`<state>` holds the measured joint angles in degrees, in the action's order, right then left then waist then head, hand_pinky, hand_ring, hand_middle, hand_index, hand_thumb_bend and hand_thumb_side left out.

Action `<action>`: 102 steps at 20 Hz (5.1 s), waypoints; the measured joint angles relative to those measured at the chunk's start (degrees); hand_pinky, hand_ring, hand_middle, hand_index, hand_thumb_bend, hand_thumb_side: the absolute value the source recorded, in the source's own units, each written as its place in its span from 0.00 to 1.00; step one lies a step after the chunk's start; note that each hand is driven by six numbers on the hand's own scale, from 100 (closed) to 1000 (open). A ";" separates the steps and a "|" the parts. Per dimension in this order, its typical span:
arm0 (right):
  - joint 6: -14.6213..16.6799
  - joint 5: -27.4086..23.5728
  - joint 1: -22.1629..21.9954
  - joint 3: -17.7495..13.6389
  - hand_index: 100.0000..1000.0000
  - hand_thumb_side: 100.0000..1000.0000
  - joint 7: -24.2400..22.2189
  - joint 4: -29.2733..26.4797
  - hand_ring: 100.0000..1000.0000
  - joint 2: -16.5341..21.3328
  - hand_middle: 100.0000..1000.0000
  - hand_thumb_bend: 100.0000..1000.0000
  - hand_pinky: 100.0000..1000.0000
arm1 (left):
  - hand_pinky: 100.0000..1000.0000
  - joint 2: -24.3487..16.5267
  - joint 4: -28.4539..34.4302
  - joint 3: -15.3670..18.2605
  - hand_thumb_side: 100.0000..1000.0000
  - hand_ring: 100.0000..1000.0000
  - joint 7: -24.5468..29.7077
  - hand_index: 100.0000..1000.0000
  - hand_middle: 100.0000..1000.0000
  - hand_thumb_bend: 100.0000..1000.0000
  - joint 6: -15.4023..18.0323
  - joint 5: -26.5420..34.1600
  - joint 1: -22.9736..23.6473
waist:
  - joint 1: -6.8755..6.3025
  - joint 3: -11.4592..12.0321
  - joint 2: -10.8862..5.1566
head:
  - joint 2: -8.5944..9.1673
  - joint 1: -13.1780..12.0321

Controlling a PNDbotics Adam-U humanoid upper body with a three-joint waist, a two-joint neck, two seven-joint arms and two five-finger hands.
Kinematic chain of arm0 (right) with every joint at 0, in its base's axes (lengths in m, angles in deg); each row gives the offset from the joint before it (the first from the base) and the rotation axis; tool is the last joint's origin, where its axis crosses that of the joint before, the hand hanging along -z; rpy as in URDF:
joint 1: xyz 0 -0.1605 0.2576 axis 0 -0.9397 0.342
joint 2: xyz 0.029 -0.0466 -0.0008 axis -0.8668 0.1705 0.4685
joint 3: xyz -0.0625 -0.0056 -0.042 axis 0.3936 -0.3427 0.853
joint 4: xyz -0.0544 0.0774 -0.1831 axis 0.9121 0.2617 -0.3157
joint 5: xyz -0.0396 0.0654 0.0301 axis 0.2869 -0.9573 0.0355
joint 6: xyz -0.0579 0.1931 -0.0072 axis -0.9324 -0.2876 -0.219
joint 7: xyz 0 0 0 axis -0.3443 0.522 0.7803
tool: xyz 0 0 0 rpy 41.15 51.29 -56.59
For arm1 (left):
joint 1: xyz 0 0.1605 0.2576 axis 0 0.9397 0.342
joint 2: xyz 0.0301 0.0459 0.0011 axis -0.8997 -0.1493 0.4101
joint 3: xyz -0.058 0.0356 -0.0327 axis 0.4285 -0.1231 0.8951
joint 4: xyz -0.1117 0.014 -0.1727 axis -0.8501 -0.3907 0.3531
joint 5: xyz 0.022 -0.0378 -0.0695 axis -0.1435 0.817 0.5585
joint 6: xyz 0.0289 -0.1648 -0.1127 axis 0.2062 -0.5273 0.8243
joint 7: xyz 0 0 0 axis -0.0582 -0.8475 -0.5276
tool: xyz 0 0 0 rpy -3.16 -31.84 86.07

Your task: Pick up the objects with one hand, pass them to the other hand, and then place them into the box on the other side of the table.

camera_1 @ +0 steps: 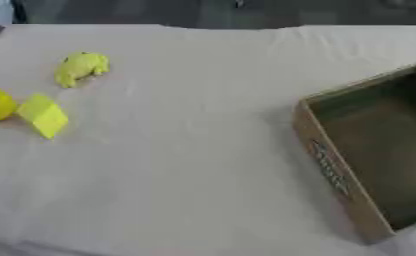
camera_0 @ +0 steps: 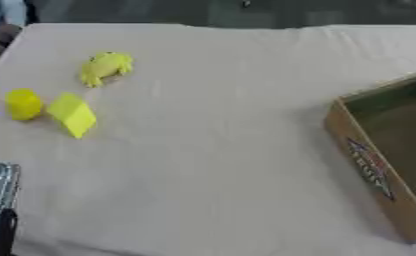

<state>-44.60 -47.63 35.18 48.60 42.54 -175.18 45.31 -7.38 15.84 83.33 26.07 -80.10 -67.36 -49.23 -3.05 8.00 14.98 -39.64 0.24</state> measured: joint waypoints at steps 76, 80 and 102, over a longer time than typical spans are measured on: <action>-0.74 4.26 -1.29 1.17 1.00 0.56 -1.69 0.00 0.92 1.05 1.00 0.00 1.00 | 0.82 -30.50 -23.91 -28.77 0.00 0.79 92.14 0.75 0.70 0.57 18.78 -45.19 -32.85 | -2.15 -0.12 1.08 | 1.00 -0.68; -0.78 4.47 -1.24 1.43 1.00 0.55 -1.76 -0.01 0.92 1.05 1.00 0.00 1.00 | 0.82 -30.50 -24.51 -28.88 0.00 0.79 92.27 0.74 0.70 0.55 18.62 -44.26 -32.50 | -2.02 -0.22 1.36 | 1.05 -0.60; -1.07 4.94 -0.27 2.15 1.00 0.56 -2.46 -0.01 0.91 1.01 1.00 0.00 1.00 | 0.83 -29.39 -28.49 -28.92 0.00 0.83 88.41 0.77 0.72 0.53 18.53 -41.43 -32.58 | -1.18 -0.94 2.63 | 1.60 -2.71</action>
<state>-45.67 -42.69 34.92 50.75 40.07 -175.19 46.32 -36.77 -12.65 54.41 114.48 -61.57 -108.80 -81.81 -4.23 7.06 17.61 -38.04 -2.47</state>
